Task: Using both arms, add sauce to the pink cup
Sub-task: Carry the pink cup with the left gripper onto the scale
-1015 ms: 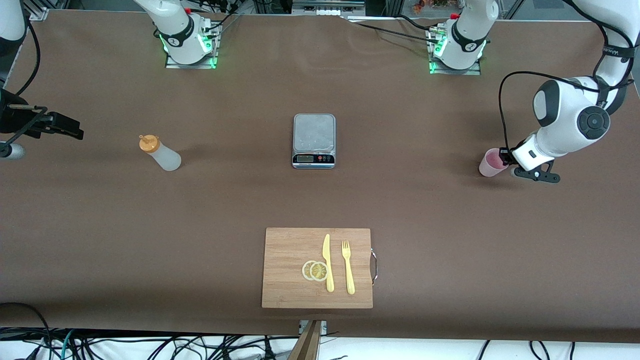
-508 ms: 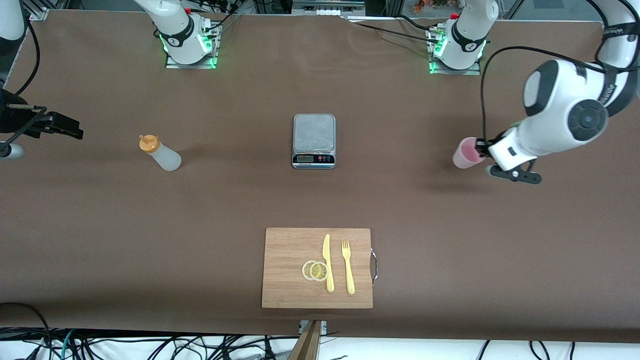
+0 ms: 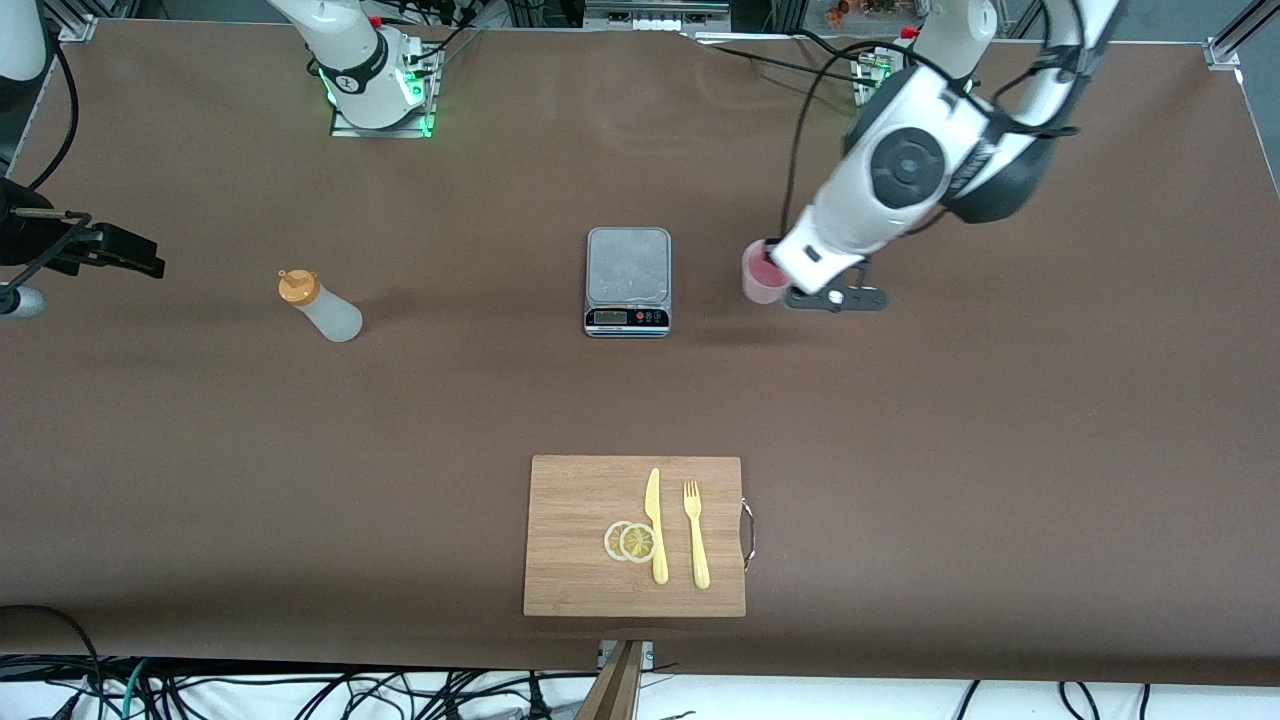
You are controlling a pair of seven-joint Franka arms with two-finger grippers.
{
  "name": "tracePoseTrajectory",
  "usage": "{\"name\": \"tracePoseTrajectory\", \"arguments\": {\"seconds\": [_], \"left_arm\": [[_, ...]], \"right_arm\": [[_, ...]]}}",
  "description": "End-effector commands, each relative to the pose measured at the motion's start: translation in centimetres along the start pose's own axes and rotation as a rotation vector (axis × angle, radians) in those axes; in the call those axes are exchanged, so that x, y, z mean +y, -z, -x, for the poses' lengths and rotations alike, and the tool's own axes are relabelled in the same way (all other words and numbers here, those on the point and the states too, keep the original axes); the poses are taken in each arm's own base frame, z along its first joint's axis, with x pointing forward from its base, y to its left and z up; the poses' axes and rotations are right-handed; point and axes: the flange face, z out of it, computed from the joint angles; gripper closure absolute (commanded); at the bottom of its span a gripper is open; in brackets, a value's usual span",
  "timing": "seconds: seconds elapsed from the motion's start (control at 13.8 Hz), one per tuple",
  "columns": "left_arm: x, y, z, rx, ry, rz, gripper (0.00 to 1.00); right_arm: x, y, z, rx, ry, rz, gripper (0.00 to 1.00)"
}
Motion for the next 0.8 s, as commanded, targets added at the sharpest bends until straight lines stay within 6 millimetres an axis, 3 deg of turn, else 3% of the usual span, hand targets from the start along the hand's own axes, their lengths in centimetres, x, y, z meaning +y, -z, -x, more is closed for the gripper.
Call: {"name": "tracePoseTrajectory", "arguments": {"seconds": [0.0, 0.15, 0.29, 0.51, 0.73], "left_arm": [[6.1, -3.0, 1.3, -0.021, 0.1, 0.056, 1.0], [9.9, -5.2, 2.9, -0.025, 0.136, 0.075, 1.0], [12.5, -7.3, 3.7, -0.036, 0.159, 0.072, 1.0], [14.5, -10.2, 3.2, -0.013, 0.153, 0.031, 1.0], [15.3, -11.0, 3.4, -0.02, 0.148, 0.03, 1.0]], "right_arm": [[0.2, 0.5, 0.1, -0.003, 0.003, 0.005, 0.0], [0.1, 0.6, 0.2, 0.0, 0.001, 0.005, 0.0], [0.1, 0.6, 0.2, 0.0, 0.0, 0.005, 0.0], [-0.2, 0.3, 0.1, -0.007, 0.0, 0.009, 0.0], [-0.1, 0.1, 0.0, -0.009, 0.001, 0.012, 0.0]]}}
